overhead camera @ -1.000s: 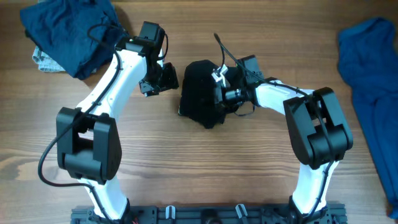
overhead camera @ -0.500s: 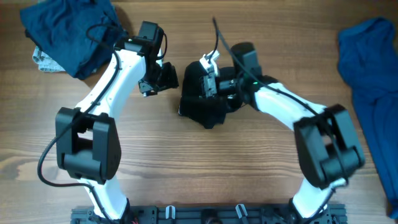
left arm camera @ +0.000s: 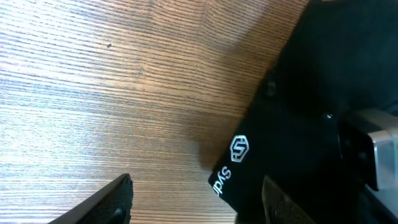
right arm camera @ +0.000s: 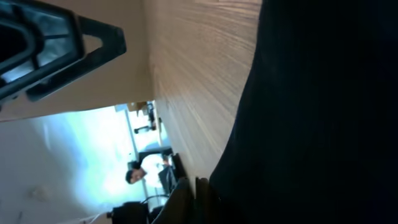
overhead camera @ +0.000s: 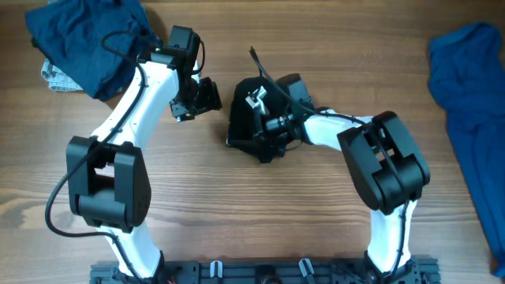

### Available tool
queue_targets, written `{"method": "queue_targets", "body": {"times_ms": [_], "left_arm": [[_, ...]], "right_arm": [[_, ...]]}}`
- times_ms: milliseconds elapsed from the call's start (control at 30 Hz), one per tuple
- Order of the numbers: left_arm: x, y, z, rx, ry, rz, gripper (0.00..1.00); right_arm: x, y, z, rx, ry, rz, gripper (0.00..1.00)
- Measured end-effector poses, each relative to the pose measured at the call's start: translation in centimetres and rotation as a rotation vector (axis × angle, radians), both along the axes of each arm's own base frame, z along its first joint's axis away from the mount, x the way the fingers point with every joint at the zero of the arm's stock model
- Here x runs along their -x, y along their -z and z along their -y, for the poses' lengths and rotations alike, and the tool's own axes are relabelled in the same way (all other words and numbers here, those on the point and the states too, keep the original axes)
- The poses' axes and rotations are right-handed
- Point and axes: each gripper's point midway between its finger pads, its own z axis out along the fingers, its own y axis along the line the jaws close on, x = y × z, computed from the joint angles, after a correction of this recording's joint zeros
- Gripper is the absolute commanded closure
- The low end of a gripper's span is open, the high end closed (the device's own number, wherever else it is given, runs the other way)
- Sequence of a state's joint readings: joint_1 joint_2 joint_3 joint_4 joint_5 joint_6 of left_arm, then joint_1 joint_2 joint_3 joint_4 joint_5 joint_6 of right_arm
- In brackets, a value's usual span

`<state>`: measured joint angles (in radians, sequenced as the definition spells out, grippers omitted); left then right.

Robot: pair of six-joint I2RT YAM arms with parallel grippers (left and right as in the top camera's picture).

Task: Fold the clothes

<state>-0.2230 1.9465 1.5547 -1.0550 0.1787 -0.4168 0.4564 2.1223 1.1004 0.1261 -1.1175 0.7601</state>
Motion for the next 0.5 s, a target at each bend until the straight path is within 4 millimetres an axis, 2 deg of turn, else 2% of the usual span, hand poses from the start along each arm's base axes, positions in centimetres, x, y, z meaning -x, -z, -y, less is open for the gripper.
{"method": "queue_targets", "body": {"times_ms": [67, 233, 367, 500], "left_arm": [[0.0, 0.0, 0.0, 0.0, 0.0, 0.0, 0.33], [0.0, 0.0, 0.0, 0.0, 0.0, -0.001, 0.33], [0.0, 0.0, 0.0, 0.0, 0.0, -0.001, 0.33], [0.0, 0.0, 0.0, 0.0, 0.0, 0.0, 0.32]], "right_arm": [[0.0, 0.0, -0.6, 0.035, 0.016, 0.022, 0.93], [0.1, -1.3, -2.0, 0.077, 0.049, 0.076, 0.96], [-1.5, -1.4, -1.0, 0.101, 0.111, 0.092, 0.96], [-1.5, 0.5, 0.5, 0.202, 0.152, 0.041, 0.96]]}}
